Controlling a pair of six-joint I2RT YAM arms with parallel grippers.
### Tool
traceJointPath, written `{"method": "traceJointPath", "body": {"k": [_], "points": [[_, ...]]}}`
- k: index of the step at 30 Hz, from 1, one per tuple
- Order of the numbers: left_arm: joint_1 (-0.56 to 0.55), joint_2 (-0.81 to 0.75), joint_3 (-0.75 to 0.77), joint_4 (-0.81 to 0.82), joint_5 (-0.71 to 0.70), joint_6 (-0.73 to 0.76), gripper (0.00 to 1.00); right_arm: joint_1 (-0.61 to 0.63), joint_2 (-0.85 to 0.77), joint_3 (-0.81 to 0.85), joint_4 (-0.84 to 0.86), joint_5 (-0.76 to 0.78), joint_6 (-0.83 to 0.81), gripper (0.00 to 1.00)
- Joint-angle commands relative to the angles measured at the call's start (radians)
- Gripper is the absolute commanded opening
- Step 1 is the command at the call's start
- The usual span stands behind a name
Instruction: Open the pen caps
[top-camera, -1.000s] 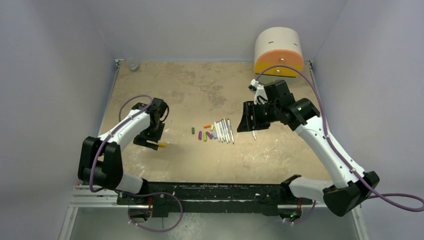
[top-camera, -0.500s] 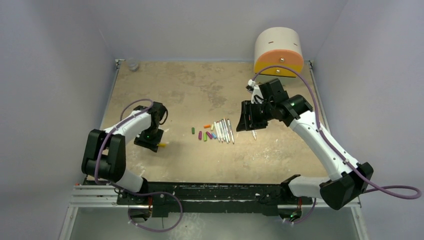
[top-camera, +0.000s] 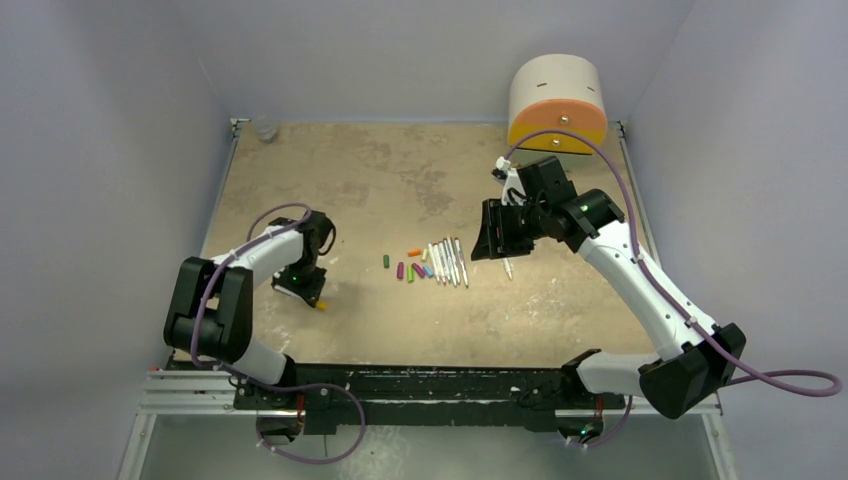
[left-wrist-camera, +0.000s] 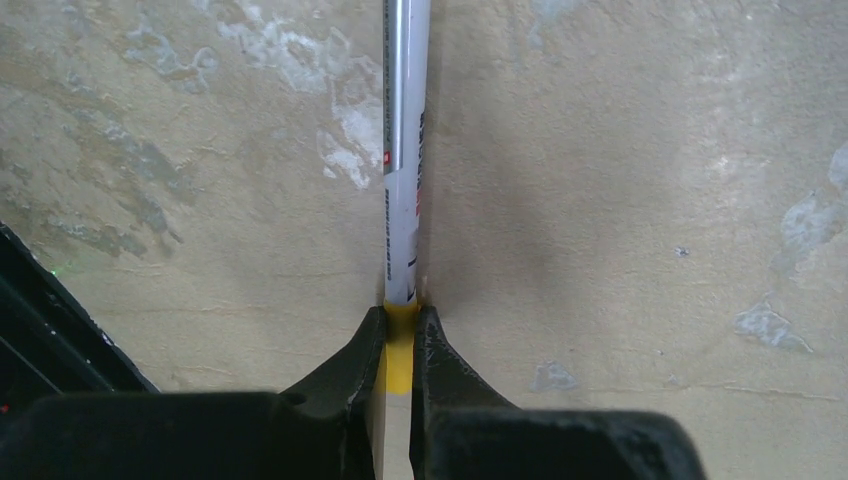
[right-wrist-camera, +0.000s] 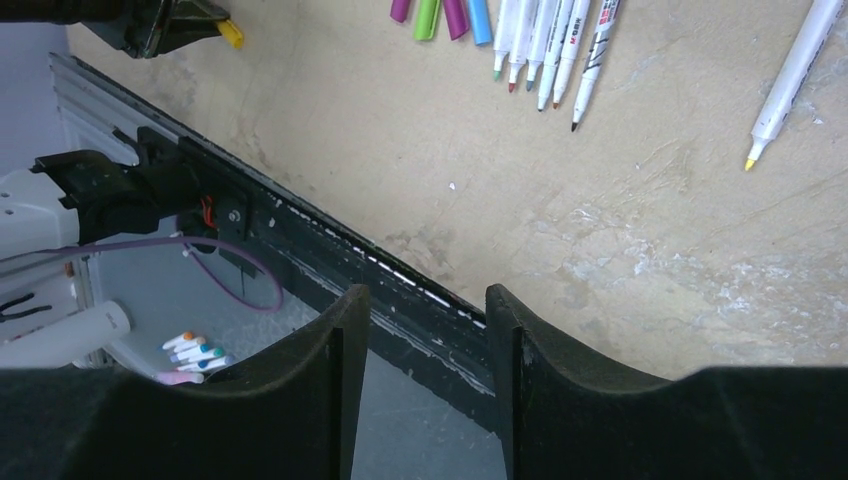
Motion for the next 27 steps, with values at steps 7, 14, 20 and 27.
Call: {"method": "traceJointPath", "body": {"k": [7,14,20,27], "points": [[-0.039,0.051,0.242,0.027,0.106,0.45,0.0,0.002,-0.003,-0.017,0.04,-0.004,0.026,0.48],[-0.061,-0.085,0.229,0.097,0.277,0.535,0.0,0.002,0.011,-0.036,0.079,-0.031,0.061,0.48],[-0.063,-0.075,0.338,-0.004,0.326,0.604,0.0,0.003,0.009,-0.045,0.134,-0.046,0.099,0.48],[-0.063,-0.043,0.522,-0.079,0.4,0.679,0.0,0.003,0.014,-0.063,0.17,-0.082,0.105,0.48]]}}
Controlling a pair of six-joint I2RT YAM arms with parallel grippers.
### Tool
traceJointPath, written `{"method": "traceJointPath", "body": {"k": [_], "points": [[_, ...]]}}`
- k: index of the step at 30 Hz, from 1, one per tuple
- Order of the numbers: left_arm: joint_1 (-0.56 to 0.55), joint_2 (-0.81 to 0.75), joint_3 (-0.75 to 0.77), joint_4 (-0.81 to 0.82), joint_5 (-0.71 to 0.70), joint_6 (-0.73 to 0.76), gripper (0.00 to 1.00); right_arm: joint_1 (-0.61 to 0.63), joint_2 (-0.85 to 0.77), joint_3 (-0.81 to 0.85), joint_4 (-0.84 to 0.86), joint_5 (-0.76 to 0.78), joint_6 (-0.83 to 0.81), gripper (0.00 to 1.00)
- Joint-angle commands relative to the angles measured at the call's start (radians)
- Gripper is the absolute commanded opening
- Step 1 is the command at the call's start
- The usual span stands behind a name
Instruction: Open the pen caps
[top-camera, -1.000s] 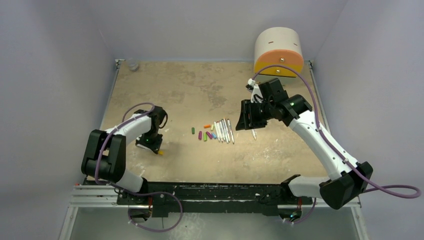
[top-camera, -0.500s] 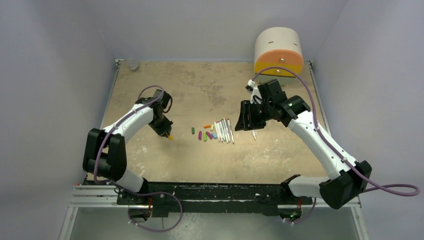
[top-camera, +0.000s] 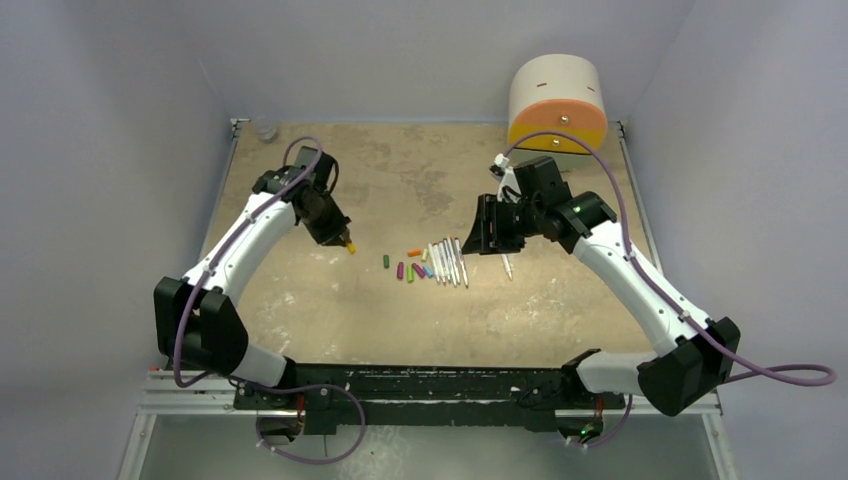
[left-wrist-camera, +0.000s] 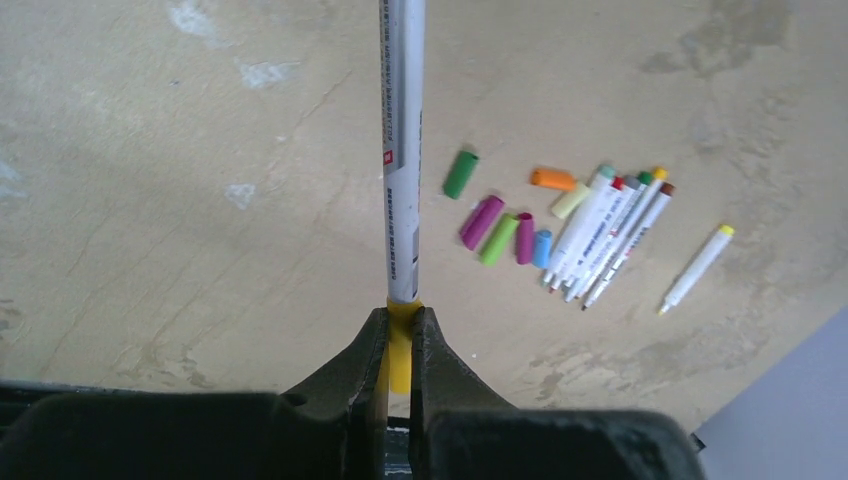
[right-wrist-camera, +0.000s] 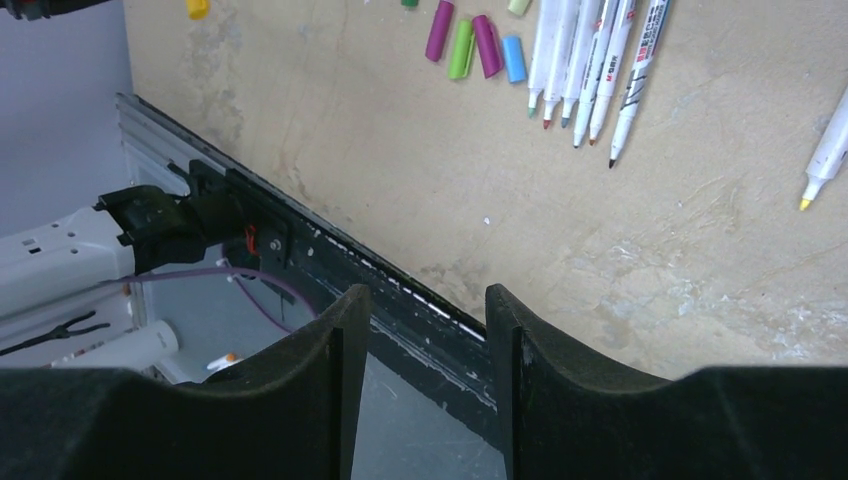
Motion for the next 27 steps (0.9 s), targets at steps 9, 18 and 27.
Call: {"method": "traceJointPath", "body": {"k": [9,18,27], "points": [[-0.006,-0.089,-0.013,0.26,0.352,-0.006,0.0,0.003,0.068,0.021,0.117,-0.194,0.042,0.48],[-0.057,-0.211,-0.155,0.679,0.578,-0.177,0.0,-0.017,0.21,0.147,0.221,-0.398,0.135,0.49],[-0.142,-0.286,-0.245,1.017,0.631,-0.32,0.0,-0.109,0.262,0.104,0.537,-0.643,0.406,0.53]]}}
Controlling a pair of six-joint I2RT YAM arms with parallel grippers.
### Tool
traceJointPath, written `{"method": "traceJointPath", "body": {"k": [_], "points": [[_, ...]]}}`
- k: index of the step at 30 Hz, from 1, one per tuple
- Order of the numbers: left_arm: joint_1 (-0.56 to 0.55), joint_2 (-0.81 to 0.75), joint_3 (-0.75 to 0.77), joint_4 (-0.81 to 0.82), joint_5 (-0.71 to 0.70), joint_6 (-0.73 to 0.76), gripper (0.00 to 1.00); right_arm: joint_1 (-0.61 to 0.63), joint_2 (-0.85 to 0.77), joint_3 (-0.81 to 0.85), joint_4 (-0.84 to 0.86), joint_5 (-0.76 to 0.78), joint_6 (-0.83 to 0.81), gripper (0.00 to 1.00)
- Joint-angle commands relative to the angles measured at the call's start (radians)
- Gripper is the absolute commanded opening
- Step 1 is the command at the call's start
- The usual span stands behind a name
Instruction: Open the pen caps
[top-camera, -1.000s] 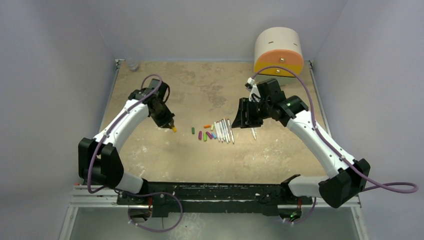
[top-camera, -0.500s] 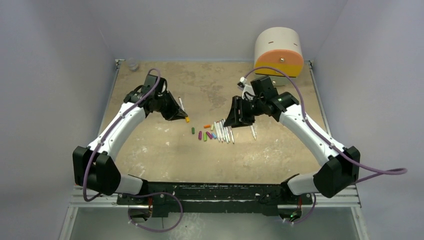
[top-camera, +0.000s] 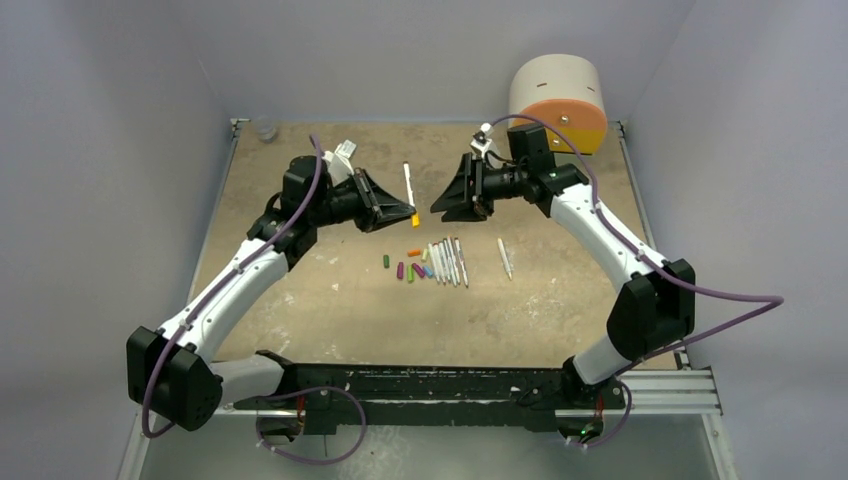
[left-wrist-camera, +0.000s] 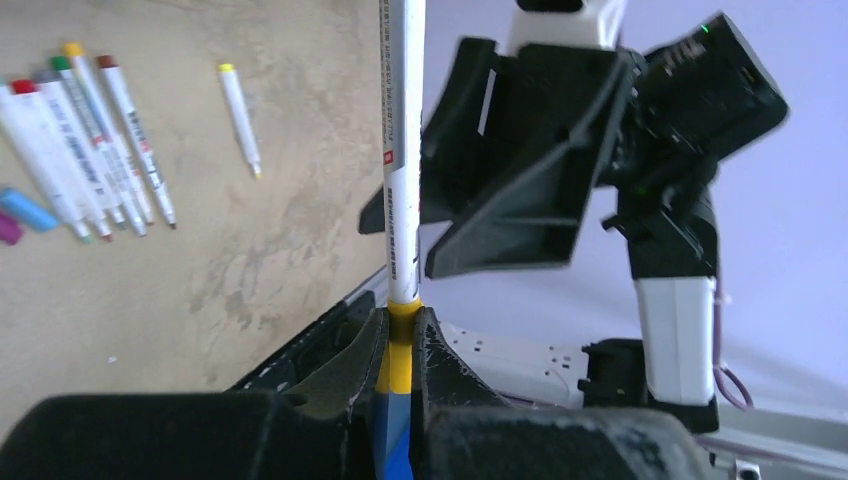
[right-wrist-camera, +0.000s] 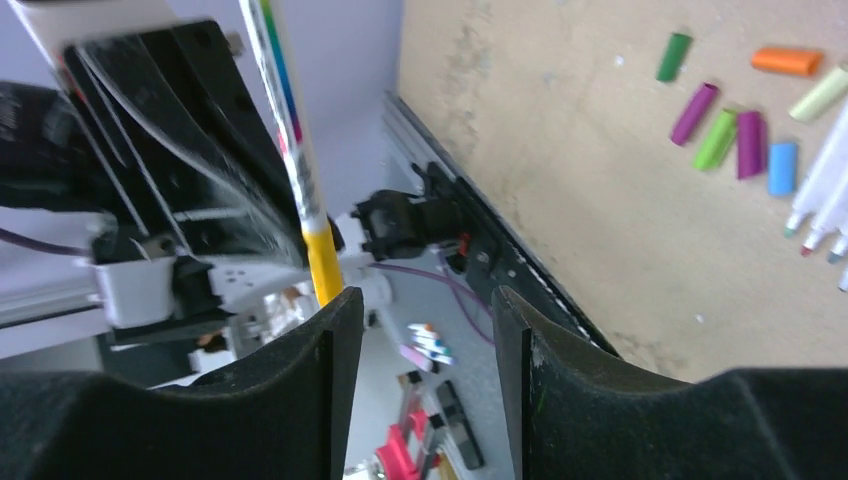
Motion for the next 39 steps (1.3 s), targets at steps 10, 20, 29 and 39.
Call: {"method": "traceJointPath", "body": {"k": [10,20,29,39], "points": [[-0.081,0.009,-0.012,0.279,0.048,-0.101,0.0,-0.045,0.016,0.044,0.329,-0.172,0.236,0.54],[-0.103,0.044,-0.008,0.305,0.031,-0.109,0.0,-0.086,-0.038,-0.023,0.417,-0.163,0.298,0.5],[-0.124,0.075,-0.009,0.34,0.026,-0.127,0.0,-0.102,-0.031,-0.019,0.415,-0.185,0.272,0.42],[-0.151,0.114,0.004,0.375,0.024,-0.141,0.0,-0.094,0.016,0.052,0.204,-0.162,0.11,0.42]]}}
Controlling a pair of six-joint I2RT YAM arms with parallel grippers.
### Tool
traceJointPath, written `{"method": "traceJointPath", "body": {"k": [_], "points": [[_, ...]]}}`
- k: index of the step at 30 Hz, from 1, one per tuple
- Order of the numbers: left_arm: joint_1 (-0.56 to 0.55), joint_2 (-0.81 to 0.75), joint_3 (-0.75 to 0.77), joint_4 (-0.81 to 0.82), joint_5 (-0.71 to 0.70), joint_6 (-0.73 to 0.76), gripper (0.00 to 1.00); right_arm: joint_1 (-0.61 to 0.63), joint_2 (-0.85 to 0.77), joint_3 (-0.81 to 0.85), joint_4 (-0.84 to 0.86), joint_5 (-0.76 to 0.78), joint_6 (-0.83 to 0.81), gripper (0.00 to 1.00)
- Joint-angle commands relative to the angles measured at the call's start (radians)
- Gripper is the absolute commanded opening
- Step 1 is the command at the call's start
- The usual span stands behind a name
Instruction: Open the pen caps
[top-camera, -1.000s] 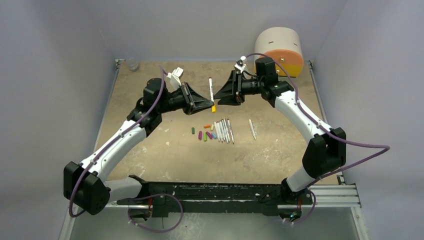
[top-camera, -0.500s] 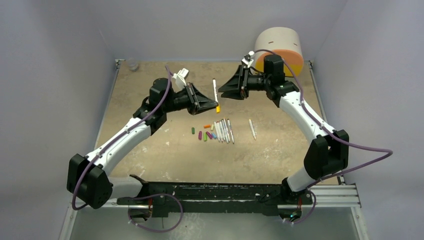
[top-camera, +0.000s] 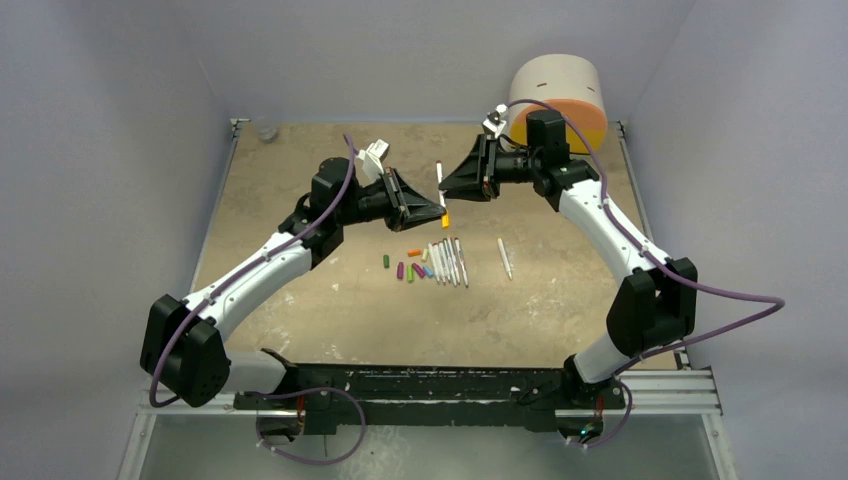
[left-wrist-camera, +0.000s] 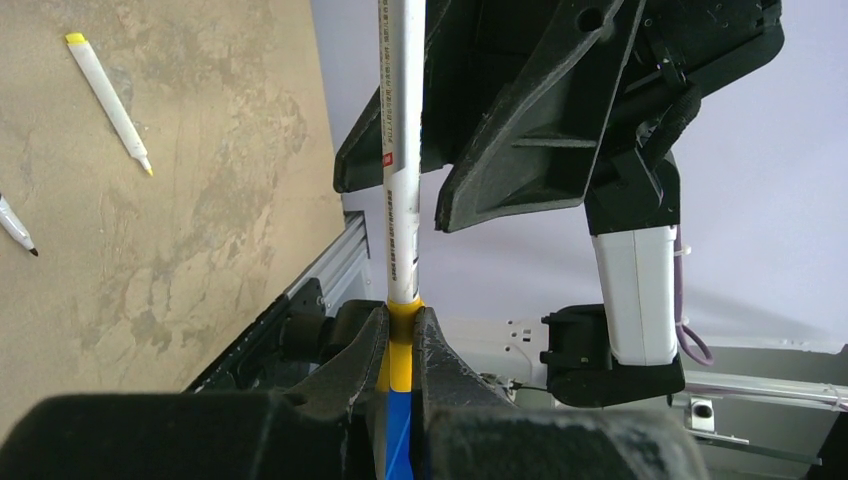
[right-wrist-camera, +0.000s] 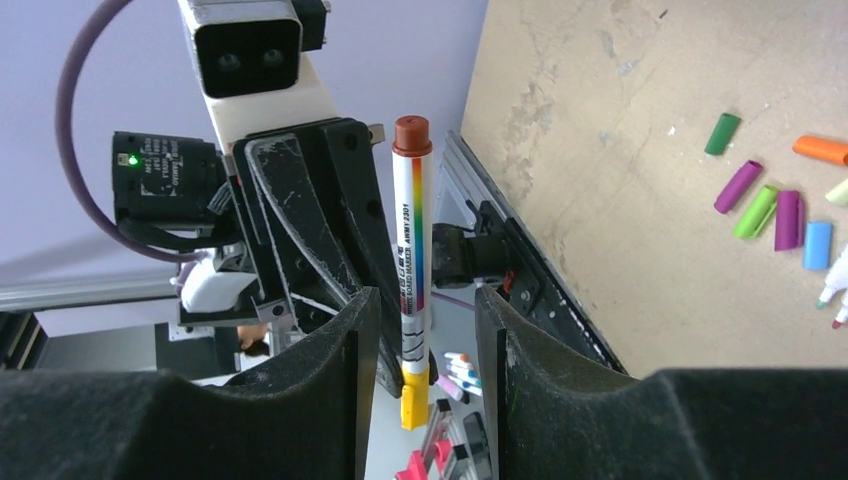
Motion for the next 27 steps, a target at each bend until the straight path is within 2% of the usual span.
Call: {"method": "traceJointPath", "body": {"k": [1,8,10,14,16,20,22,27], "points": [[-0.014,0.008,0.013,0.07,-0.002,-0.007,0.0,0.008,-0.001,0.051,-0.079,-0.02,-0.082,0.42],[-0.02,0.023,0.017,0.098,-0.002,-0.018,0.0,0.033,-0.02,0.028,-0.099,-0.016,-0.097,0.34],[-0.022,0.027,0.017,0.098,0.001,-0.018,0.0,0.039,-0.025,0.023,-0.098,-0.015,-0.097,0.29],[-0.026,0.028,0.014,0.092,0.002,-0.015,0.0,0.047,-0.036,0.014,-0.096,-0.015,-0.093,0.12],[-0.027,0.026,0.011,0.09,0.005,-0.013,0.08,0.047,-0.045,0.001,-0.093,-0.011,-0.087,0.09],[-0.032,0.009,-0.001,0.094,-0.004,-0.008,0.37,0.047,-0.07,-0.042,-0.034,-0.005,-0.033,0.06],[-0.034,0.004,-0.006,0.091,-0.006,-0.002,0.42,0.047,-0.081,-0.059,-0.002,-0.002,-0.006,0.05],[-0.048,0.004,-0.004,0.068,-0.008,0.017,0.45,0.047,-0.082,-0.065,0.042,0.009,0.04,0.02]]}}
